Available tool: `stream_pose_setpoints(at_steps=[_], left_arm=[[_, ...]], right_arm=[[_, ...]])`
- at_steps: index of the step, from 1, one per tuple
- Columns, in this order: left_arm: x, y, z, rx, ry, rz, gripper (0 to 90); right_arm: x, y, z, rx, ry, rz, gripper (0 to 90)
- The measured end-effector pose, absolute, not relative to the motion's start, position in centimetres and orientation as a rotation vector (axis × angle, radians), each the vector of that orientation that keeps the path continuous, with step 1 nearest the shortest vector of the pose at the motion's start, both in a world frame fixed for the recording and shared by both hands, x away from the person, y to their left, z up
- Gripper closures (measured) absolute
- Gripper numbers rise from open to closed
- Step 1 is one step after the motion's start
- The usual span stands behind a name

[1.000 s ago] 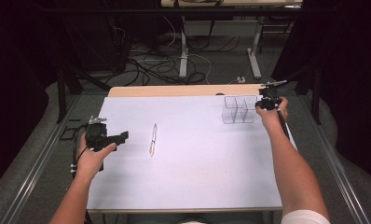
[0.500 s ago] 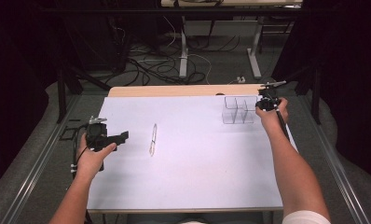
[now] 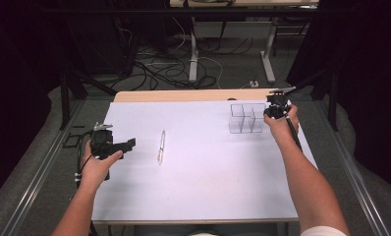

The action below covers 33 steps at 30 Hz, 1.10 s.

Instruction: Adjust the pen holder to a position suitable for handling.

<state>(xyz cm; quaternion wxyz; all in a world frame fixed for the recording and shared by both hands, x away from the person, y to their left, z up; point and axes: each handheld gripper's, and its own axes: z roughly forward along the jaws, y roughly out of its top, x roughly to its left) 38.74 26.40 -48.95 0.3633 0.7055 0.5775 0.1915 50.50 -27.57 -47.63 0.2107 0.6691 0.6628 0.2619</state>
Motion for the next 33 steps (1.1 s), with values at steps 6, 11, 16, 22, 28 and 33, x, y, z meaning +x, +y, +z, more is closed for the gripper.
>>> stream_pose_setpoints(at_steps=[6, 11, 16, 22, 28, 33], left_arm=[[38.7, 26.4, -48.9, 1.815, 1.488, 0.494, 9.1], [38.7, 26.4, -49.0, 1.814, 1.488, 0.49, 9.1], [38.7, 26.3, -49.0, 1.818, 1.487, 0.49, 9.1], [38.7, 26.3, -49.0, 1.813, 1.484, 0.49, 9.1], [38.7, 26.2, -48.9, 1.813, 1.486, 0.49, 9.1], [38.7, 26.1, -48.9, 1.82, 1.48, 0.487, 9.1]], right_arm=[[50.1, -26.0, -47.4, 1.891, 1.858, 0.723, 89.0], [49.7, -24.5, -47.4, 1.907, 1.888, 0.743, 88.7], [49.2, -22.8, -47.3, 1.898, 1.925, 0.743, 88.7], [48.8, -20.9, -47.2, 1.899, 1.954, 0.731, 88.7], [48.3, -19.2, -47.2, 1.9, 1.971, 0.739, 88.6], [48.0, -17.8, -47.3, 1.892, 2.001, 0.763, 88.4]])
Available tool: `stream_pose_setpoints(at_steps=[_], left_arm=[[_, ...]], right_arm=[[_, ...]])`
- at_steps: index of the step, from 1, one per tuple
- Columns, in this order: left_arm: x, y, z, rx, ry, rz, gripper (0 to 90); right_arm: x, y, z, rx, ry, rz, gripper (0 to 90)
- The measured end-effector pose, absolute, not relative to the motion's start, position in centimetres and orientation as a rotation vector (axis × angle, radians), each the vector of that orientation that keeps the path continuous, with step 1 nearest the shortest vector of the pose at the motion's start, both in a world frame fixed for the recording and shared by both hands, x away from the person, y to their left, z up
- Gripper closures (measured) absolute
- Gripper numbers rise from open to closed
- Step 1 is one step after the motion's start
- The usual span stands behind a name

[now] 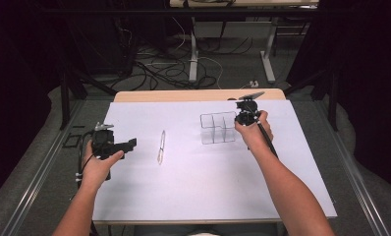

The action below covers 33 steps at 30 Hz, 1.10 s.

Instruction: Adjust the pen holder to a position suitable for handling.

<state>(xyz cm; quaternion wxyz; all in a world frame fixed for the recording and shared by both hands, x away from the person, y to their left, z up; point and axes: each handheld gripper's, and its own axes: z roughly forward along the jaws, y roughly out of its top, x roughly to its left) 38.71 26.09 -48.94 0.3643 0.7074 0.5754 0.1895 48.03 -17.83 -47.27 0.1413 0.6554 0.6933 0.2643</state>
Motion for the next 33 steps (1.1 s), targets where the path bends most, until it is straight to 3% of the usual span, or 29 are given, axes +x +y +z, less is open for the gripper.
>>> stream_pose_setpoints(at_steps=[33], left_arm=[[38.8, 26.1, -49.0, 1.82, 1.479, 0.482, 9.1]], right_arm=[[47.0, -12.9, -47.2, 1.805, 2.151, 0.789, 87.8]])
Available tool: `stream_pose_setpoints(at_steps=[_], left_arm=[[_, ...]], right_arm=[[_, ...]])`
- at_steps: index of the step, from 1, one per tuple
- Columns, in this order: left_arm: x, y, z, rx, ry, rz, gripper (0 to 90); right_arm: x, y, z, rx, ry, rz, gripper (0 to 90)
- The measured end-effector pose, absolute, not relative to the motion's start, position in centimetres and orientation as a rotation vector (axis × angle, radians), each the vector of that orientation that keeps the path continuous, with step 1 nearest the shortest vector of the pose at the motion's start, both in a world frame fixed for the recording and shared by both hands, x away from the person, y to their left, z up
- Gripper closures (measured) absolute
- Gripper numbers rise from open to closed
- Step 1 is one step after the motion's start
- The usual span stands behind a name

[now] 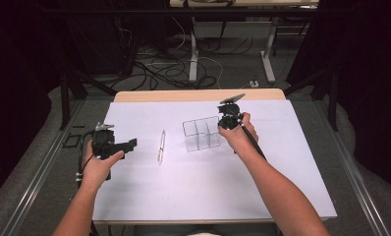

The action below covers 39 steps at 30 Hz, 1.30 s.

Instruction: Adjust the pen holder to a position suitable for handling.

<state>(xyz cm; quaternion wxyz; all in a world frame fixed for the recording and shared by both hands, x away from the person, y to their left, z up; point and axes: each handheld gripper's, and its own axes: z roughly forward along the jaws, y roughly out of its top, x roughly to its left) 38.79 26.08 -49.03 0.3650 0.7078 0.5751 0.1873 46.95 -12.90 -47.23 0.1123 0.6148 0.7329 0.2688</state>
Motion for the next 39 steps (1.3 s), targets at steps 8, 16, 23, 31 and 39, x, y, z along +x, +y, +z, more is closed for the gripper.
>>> stream_pose_setpoints(at_steps=[8, 16, 23, 31, 39], left_arm=[[38.8, 26.1, -49.1, 1.819, 1.481, 0.484, 9.1], [38.8, 26.0, -49.1, 1.821, 1.482, 0.486, 9.2], [38.8, 25.9, -49.0, 1.823, 1.478, 0.487, 9.1], [38.8, 25.9, -49.1, 1.83, 1.476, 0.485, 9.2], [38.8, 25.8, -49.2, 1.83, 1.476, 0.488, 9.3]], right_arm=[[46.7, -13.4, -47.3, 1.819, 2.177, 0.813, 86.6], [46.2, -14.1, -47.0, 1.832, 2.2, 0.855, 84.6], [45.8, -14.2, -46.9, 1.881, 2.213, 0.879, 84.0], [45.3, -14.2, -46.9, 1.891, 2.234, 0.908, 78.4], [45.1, -14.4, -46.9, 1.882, 2.232, 0.968, 72.7]])
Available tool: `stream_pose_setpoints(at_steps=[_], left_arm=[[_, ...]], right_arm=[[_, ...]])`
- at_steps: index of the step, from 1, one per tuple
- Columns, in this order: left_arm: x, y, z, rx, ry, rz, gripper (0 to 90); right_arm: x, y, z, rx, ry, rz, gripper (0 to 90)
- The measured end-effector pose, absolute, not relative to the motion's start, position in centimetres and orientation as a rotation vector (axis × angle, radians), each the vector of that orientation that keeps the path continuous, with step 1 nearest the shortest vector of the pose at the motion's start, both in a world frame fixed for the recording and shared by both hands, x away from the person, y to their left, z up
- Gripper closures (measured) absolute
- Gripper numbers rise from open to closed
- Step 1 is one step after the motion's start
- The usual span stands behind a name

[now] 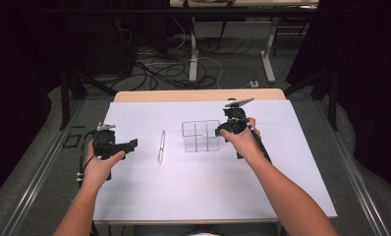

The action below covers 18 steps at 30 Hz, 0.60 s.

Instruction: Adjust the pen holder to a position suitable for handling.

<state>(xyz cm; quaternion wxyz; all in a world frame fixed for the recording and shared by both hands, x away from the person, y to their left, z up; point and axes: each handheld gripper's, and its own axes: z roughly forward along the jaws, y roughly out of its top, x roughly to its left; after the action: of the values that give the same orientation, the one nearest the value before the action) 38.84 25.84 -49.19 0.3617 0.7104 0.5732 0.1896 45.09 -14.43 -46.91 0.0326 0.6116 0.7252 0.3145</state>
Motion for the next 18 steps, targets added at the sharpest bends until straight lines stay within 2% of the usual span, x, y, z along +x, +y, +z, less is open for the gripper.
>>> stream_pose_setpoints(at_steps=[18], left_arm=[[38.8, 25.8, -49.3, 1.839, 1.476, 0.49, 9.6]], right_arm=[[43.1, -15.5, -46.9, 1.607, 2.242, 1.123, 50.4]])
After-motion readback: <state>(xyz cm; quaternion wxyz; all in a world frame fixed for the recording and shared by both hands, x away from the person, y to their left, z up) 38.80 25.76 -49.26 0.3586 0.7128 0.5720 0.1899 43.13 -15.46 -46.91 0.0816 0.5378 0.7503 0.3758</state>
